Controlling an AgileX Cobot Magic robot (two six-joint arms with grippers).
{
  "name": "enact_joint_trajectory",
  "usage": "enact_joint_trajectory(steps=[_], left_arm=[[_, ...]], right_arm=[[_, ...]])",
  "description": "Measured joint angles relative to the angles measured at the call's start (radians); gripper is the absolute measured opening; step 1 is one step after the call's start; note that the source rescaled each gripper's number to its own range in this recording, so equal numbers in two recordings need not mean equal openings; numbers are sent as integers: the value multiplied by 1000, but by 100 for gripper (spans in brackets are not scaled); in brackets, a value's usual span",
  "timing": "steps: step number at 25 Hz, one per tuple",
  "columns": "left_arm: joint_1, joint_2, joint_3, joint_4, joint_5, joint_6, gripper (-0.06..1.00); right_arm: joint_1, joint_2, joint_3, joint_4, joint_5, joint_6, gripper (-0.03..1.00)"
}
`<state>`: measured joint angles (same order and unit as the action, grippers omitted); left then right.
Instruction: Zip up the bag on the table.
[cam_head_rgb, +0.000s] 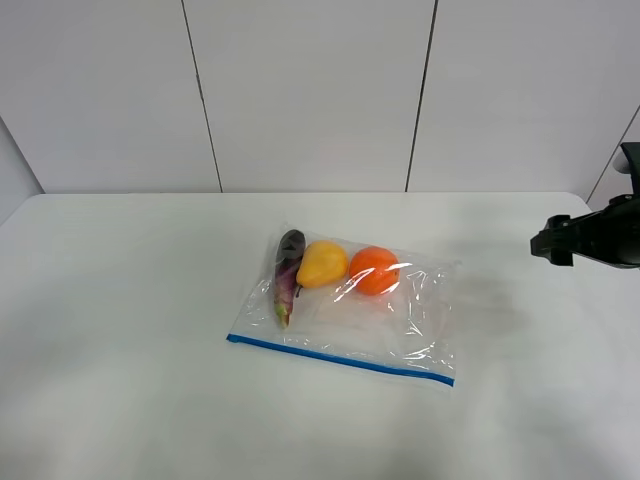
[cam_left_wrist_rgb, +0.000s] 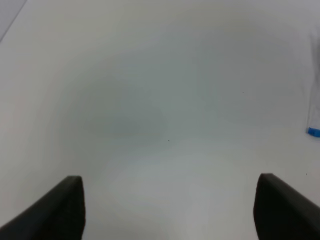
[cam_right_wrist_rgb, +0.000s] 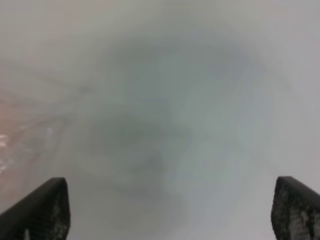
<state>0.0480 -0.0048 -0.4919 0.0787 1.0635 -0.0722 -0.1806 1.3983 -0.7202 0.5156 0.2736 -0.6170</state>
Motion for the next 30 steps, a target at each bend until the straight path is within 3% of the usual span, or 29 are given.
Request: enact_joint_trajectory(steps=[10, 19, 24, 30], left_arm=[[0, 0, 0, 2, 0, 0, 76], [0, 0, 0, 3, 0, 0, 76], [0, 0, 0, 3, 0, 0, 76], [0, 0, 0, 3, 0, 0, 76]], right_arm=[[-28, 0, 0, -194, 105, 167, 87], [-28, 0, 0, -396, 251, 411, 87], [-28, -3, 0, -429, 346, 440, 87], [-28, -110, 0, -429, 350, 440, 87]])
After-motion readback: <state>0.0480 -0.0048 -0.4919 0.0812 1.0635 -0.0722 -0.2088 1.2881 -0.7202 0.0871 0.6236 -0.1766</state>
